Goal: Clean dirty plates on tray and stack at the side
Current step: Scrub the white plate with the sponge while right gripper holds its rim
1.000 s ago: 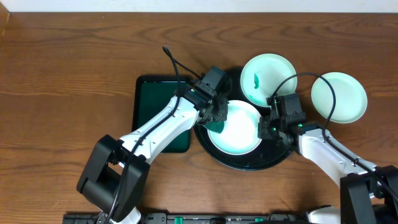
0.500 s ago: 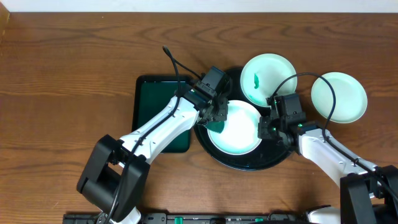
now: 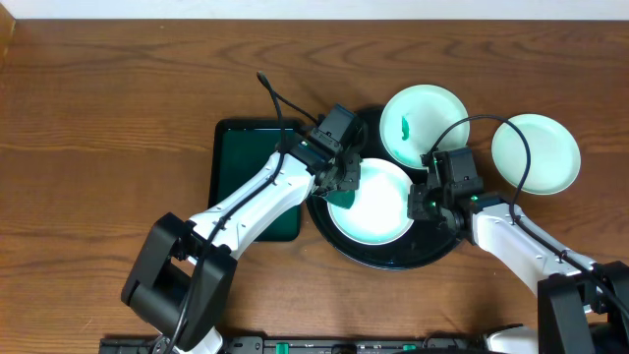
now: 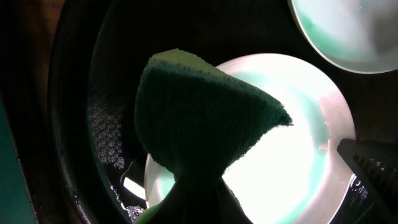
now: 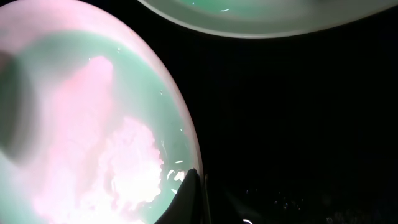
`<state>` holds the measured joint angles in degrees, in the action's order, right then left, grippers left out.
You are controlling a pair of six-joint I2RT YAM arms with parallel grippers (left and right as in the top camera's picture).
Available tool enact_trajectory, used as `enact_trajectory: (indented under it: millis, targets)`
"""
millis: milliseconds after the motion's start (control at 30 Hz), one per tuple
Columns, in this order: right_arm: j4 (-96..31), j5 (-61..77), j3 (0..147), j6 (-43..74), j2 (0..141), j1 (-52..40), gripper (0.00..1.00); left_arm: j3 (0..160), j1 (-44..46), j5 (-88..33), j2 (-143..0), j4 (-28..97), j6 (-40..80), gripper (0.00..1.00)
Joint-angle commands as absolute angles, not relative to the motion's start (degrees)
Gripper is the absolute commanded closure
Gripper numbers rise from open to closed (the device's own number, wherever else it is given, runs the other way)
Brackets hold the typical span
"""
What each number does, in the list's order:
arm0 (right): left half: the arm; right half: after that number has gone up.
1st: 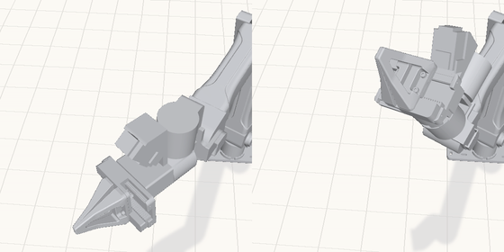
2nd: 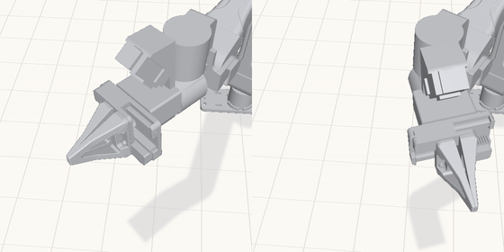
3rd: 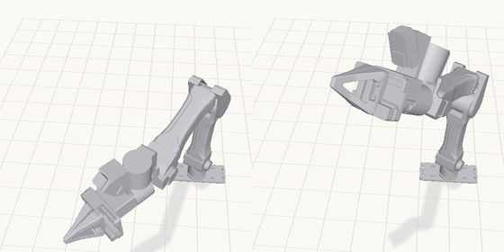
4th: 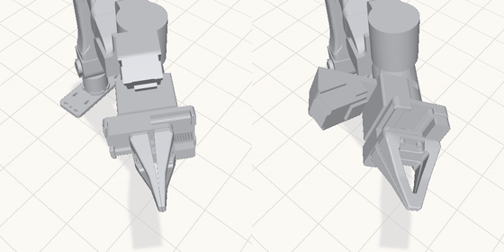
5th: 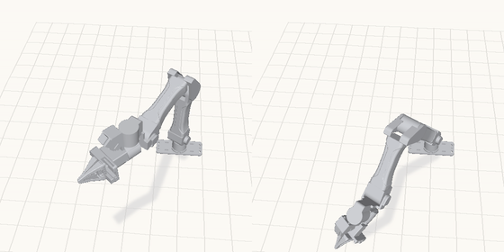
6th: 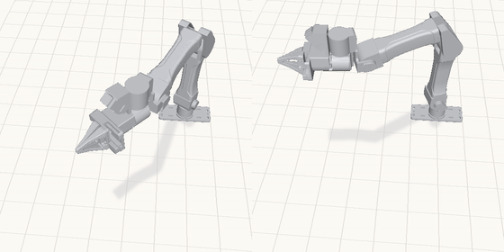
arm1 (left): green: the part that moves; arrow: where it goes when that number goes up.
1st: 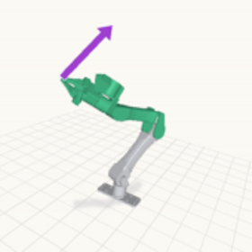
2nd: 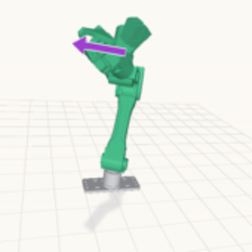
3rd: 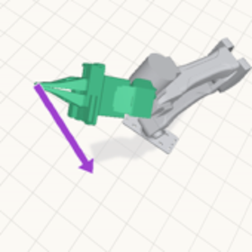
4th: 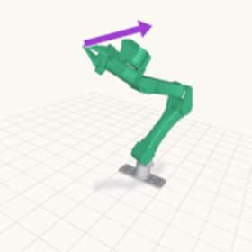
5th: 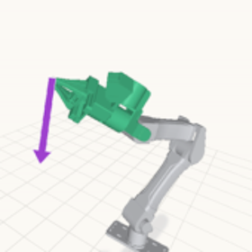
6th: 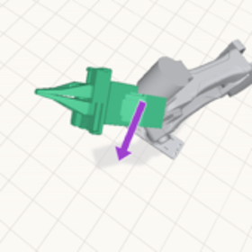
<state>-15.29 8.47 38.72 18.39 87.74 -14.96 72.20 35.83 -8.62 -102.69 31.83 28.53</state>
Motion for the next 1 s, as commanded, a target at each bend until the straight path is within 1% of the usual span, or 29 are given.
enact_trajectory:
  millis: [0, 333, 533, 800, 967]
  targets:
    - [-15.2, 9.7, 38.5, 17.5, 88.1, -15.5, 0.99, 71.4, 36.0, -7.8, -102.9, 31.4, 28.8, 0.93]
    - [-15.2, 9.7, 38.5, 17.5, 88.1, -15.5, 0.99, 67.3, 38.7, -7.8, -103.1, 24.6, 28.8, 0.93]
    - [-15.2, 9.7, 38.5, 17.5, 88.1, -15.5, 0.99, 67.3, 39.0, -5.2, -104.5, 24.0, 30.8, 0.93]
    - [-15.2, 9.7, 38.5, 17.5, 88.1, -15.5, 0.99, 67.3, 39.0, -5.3, -109.6, 23.4, 31.6, 0.93]
    - [-15.2, 9.7, 38.5, 17.5, 88.1, -15.5, 0.99, 67.3, 39.0, -12.2, -111.6, 23.4, 32.1, 0.93]
